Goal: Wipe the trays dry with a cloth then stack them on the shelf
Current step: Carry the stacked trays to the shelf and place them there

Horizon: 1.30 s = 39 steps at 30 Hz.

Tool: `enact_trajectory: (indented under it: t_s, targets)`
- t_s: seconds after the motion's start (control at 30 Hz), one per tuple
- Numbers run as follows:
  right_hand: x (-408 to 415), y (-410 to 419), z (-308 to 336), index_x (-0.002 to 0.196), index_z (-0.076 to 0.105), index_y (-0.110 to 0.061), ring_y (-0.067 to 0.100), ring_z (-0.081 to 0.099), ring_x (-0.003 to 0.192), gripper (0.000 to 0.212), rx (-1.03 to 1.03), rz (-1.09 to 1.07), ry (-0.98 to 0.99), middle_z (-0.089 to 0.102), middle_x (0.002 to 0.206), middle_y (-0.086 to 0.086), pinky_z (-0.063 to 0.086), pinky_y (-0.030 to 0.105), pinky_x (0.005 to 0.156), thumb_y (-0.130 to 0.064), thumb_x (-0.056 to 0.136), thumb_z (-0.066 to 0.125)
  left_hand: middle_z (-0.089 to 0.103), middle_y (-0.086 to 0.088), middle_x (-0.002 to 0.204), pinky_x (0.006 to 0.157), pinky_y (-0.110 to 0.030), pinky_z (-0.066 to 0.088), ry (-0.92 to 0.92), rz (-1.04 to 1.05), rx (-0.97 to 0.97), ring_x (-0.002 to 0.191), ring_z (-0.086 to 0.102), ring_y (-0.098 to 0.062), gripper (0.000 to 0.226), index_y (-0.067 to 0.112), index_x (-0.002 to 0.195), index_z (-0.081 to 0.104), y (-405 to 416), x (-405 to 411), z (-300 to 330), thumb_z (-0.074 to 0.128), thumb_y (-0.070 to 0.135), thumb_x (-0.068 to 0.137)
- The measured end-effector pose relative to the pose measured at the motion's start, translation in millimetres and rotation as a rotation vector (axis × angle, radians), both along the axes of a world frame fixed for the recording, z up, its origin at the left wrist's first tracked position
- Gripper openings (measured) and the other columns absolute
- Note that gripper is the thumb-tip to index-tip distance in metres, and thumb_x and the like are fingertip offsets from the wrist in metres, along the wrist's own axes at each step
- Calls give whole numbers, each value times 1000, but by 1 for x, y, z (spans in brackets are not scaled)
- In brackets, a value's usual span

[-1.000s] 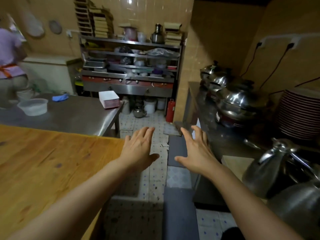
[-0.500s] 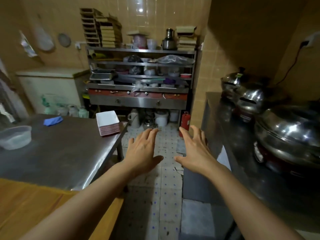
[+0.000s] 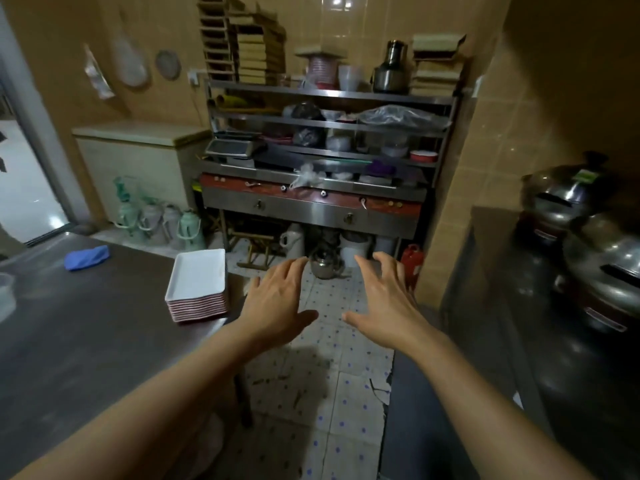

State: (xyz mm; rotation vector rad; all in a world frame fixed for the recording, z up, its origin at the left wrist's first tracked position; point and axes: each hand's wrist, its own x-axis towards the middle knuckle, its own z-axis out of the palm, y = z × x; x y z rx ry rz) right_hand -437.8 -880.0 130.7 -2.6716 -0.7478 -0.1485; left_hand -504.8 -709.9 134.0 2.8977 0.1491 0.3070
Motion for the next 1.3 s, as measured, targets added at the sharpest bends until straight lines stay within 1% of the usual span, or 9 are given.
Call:
enact_trajectory:
  t_s: [0.17, 0.33, 0.43, 0.63, 0.77, 0.9, 1.03, 1.17, 1.3]
  targets:
    - [108, 39, -8, 148, 4, -29, 25, -1, 140, 98, -26, 64, -9, -3, 151, -4, 21, 42, 114, -50, 76, 68, 20, -1, 153, 112, -47, 24, -24, 58, -13, 138, 27, -22, 87, 21, 148, 7, 36, 102, -15, 59, 50, 85]
    - [212, 81, 6, 148, 6, -29, 24, 3, 140, 98, -31, 121, -9, -2, 149, -4, 21, 40, 114, -49, 76, 69, 22, -1, 151, 110, -46, 27, -21, 113, -14, 136, 29, -22, 85, 22, 148, 9, 82, 199, -5, 58, 50, 84]
    - [263, 105, 13, 148, 6, -29, 24, 3, 140, 96, -27, 156, -10, -2, 150, -3, 23, 40, 114, -46, 77, 69, 25, -1, 149, 108, -44, 29, -27, 133, -5, 134, 31, -22, 84, 21, 147, 10, 103, 242, 2, 58, 50, 84]
    - [351, 172, 12, 149, 5, -28, 25, 0, 141, 97, -28, 300, 25, -4, 151, -2, 26, 43, 114, -42, 78, 70, 20, -1, 152, 110, -46, 25, -16, 274, 10, 137, 26, -22, 86, 21, 148, 7, 150, 309, -3, 57, 51, 85]
    - [410, 232, 4, 149, 4, -28, 26, -3, 142, 96, -54, 452, 30, -7, 152, -1, 20, 44, 116, -45, 79, 68, 21, -2, 152, 107, -43, 25, -21, 430, 19, 137, 26, -22, 84, 21, 147, 9, 190, 346, -10, 57, 51, 85]
    - [468, 294, -1, 149, 4, -29, 25, -2, 141, 95, -76, 638, 42, -8, 153, -3, 24, 45, 112, -45, 79, 67, 16, -2, 155, 110, -44, 23, 8, 659, -11, 140, 21, -22, 87, 21, 149, 6, 226, 379, -14, 56, 52, 85]
    - [509, 347, -5, 148, 5, -29, 29, -1, 141, 96, -126, 816, 43, -6, 153, -1, 23, 44, 112, -48, 78, 68, 14, -3, 156, 112, -45, 20, 34, 842, -72, 142, 19, -23, 87, 20, 150, 4, 247, 395, -17, 56, 50, 86]
    - [520, 398, -14, 147, 4, -30, 27, -2, 140, 95, -138, 998, 38, -5, 150, -1, 22, 42, 112, -51, 78, 67, 17, -2, 156, 113, -45, 20, 54, 1017, -116, 141, 19, -22, 87, 21, 149, 6, 258, 390, -24, 58, 49, 85]
    - [500, 451, -29, 147, 6, -30, 25, -1, 138, 94, -134, 1188, 43, -3, 149, -2, 21, 40, 112, -52, 78, 66, 23, 0, 152, 108, -41, 25, 66, 1188, -111, 137, 25, -20, 85, 22, 147, 10, 276, 369, -36, 60, 48, 83]
